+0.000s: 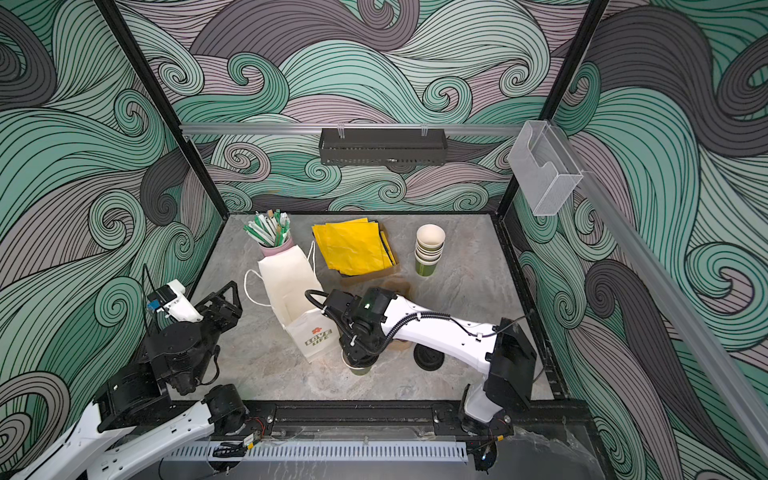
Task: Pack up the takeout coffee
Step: 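Carry the black lid with the right gripper onto the green cup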
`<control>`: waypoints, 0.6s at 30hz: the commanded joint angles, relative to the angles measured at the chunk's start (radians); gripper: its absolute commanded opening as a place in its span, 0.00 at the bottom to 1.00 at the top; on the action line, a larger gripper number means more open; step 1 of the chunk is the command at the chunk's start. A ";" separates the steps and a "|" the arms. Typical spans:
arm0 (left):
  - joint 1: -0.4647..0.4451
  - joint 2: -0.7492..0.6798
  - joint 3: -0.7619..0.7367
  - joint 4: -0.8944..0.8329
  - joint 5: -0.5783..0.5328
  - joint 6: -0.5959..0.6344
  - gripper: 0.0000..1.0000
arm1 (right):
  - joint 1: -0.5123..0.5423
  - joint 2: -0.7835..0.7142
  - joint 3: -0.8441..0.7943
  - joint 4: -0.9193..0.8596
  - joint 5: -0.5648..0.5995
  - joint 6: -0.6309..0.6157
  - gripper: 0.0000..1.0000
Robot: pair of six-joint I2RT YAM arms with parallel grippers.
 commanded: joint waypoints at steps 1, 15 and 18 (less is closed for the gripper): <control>0.004 0.020 0.031 0.016 0.018 0.055 0.64 | 0.008 0.010 0.031 -0.012 -0.006 -0.010 0.72; 0.005 0.033 0.036 0.038 0.020 0.077 0.65 | 0.018 0.061 0.056 -0.040 -0.011 -0.027 0.75; 0.005 0.034 0.034 0.039 0.018 0.079 0.65 | 0.020 0.065 0.053 -0.041 -0.018 -0.027 0.76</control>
